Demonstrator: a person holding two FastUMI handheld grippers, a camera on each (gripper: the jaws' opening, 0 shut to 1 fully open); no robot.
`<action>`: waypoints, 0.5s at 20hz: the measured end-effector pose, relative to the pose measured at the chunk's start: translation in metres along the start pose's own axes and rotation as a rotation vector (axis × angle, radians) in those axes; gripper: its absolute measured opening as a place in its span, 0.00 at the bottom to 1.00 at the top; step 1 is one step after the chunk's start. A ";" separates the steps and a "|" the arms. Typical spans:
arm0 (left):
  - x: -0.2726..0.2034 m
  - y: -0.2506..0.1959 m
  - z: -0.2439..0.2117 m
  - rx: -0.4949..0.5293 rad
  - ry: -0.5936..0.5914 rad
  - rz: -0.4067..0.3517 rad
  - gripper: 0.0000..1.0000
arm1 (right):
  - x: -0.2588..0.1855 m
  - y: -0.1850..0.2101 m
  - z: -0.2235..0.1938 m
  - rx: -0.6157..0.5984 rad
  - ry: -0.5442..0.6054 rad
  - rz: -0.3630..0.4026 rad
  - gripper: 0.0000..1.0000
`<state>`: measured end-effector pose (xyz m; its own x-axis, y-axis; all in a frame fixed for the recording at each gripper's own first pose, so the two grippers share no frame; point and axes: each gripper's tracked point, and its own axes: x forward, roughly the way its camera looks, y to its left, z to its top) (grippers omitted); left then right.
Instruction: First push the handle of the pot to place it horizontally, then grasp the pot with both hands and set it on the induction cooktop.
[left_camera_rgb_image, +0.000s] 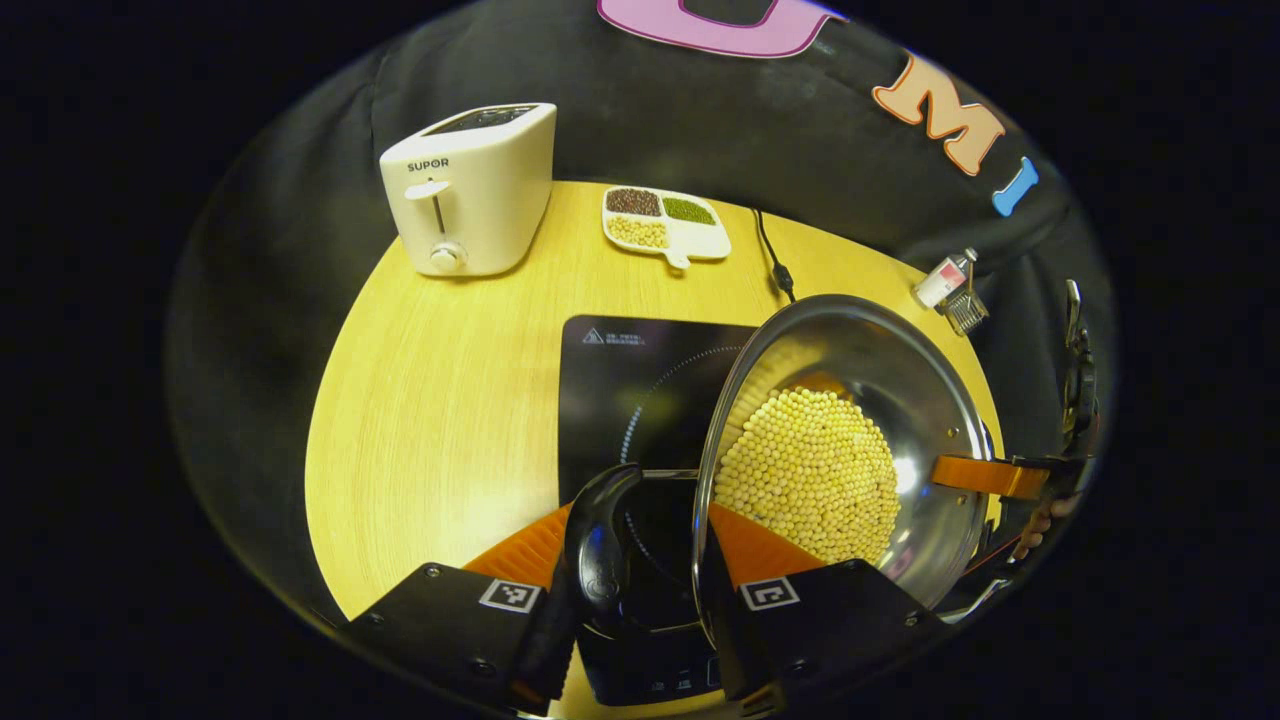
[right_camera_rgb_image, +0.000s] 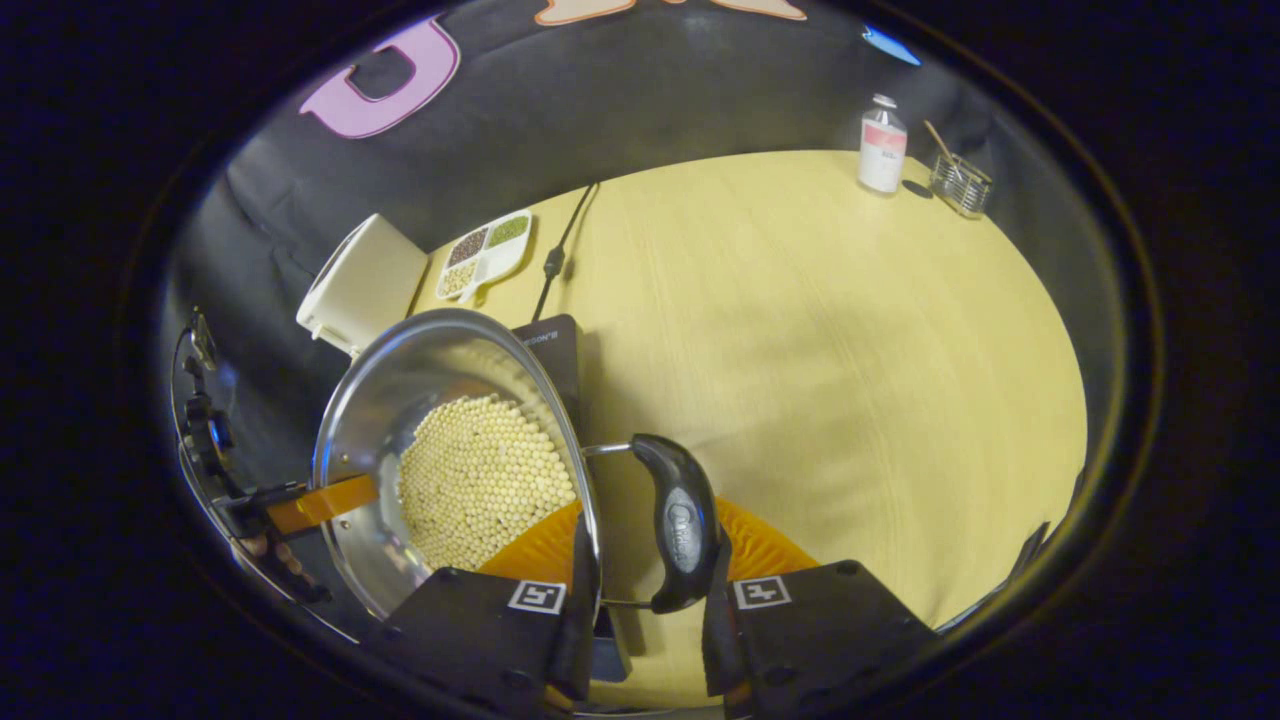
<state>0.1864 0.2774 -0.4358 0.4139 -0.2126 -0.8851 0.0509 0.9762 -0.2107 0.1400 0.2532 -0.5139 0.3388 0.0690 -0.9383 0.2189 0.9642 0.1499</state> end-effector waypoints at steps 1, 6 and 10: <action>0.000 0.002 0.003 -0.001 -0.004 -0.001 0.58 | 0.001 0.003 0.002 0.000 -0.001 0.001 0.46; 0.002 0.012 0.014 0.021 -0.025 0.008 0.58 | 0.009 0.014 0.011 0.002 0.001 0.005 0.46; 0.003 0.018 0.017 0.045 -0.032 0.022 0.61 | 0.012 0.019 0.012 0.007 0.006 0.007 0.39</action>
<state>0.2037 0.2947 -0.4354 0.4439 -0.1905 -0.8756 0.0818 0.9817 -0.1721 0.1587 0.2692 -0.5183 0.3349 0.0772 -0.9391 0.2228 0.9619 0.1585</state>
